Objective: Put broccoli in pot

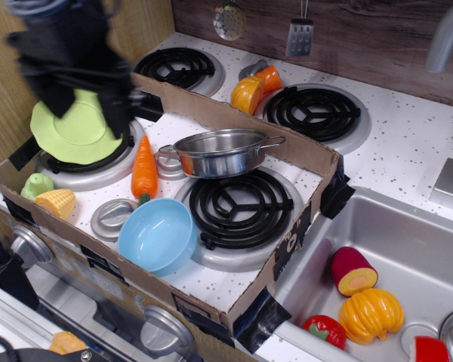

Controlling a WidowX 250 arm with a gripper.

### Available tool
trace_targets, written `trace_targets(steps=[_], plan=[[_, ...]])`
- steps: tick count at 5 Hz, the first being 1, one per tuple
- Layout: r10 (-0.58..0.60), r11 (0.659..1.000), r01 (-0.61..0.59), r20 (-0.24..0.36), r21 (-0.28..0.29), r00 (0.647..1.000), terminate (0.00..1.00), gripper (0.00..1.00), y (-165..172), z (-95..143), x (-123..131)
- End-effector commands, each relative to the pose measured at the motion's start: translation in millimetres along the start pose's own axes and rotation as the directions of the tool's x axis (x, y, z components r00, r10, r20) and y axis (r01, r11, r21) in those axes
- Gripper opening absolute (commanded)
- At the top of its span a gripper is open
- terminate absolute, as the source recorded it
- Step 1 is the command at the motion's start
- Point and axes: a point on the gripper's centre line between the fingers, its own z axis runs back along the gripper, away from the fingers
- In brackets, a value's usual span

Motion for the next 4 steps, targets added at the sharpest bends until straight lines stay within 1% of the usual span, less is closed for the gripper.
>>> trace_targets(steps=[1,2,3,4], plan=[[-0.031,1.000,0.031,0.032,-0.003,0.999,0.00,1.00,46.2,-28.2,0.4],[-0.020,1.000,0.020,0.044,0.001,0.999,0.00,1.00,57.4,-41.0,-5.8],[0.029,1.000,-0.029,0.050,0.001,0.998,0.00,1.00,61.8,-53.4,-19.3],[0.042,0.999,-0.042,0.052,0.001,0.998,0.00,1.00,66.2,-62.1,-28.1]])
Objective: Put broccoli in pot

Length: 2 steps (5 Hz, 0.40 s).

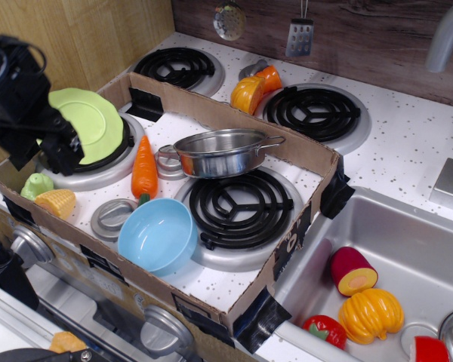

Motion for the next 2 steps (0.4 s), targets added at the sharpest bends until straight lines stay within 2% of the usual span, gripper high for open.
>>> trace_targets(steps=[1,2], plan=[[-0.001,1.000,0.001,0.013,0.003,1.000,0.00,1.00,15.9,-11.5,-9.6],[-0.029,0.999,0.029,0.008,-0.027,1.000,0.00,1.00,27.8,-21.9,-6.4]])
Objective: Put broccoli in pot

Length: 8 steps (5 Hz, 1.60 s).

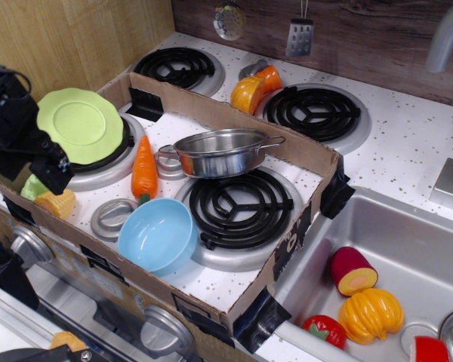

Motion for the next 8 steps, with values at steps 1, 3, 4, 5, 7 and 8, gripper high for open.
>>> trace_targets(steps=[1,3,4,5,7,8], plan=[[-0.048,0.999,0.048,0.029,-0.011,0.998,0.00,1.00,27.4,-10.2,12.5],[-0.043,0.999,0.043,0.047,-0.007,0.998,0.00,1.00,36.0,-16.5,15.3],[-0.035,0.999,0.035,0.040,-0.004,0.999,0.00,1.00,37.6,-21.3,13.5],[-0.030,1.000,0.031,0.032,-0.006,0.999,0.00,1.00,40.6,-26.9,13.8],[-0.039,0.999,0.039,-0.004,0.020,0.999,0.00,0.00,44.4,-25.4,24.5],[-0.046,0.999,0.046,-0.012,0.029,0.999,0.00,0.00,42.1,-26.0,30.7]])
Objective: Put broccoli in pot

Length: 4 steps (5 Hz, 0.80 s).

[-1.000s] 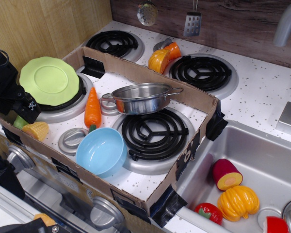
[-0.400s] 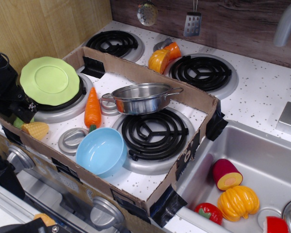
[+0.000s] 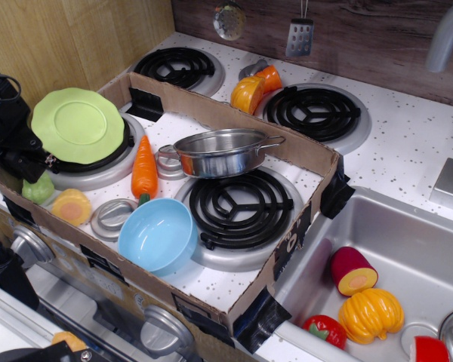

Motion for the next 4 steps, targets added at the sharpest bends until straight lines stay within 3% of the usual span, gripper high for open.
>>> trace_targets(steps=[1,3,4], plan=[[-0.009,0.997,0.009,0.008,0.071,1.000,0.00,0.00,-1.9,16.9,19.4],[-0.052,0.981,0.061,-0.053,0.184,0.997,0.00,0.00,-27.3,76.2,58.1],[-0.021,0.980,0.031,-0.053,0.197,0.998,0.00,0.00,-51.9,112.3,79.3]])
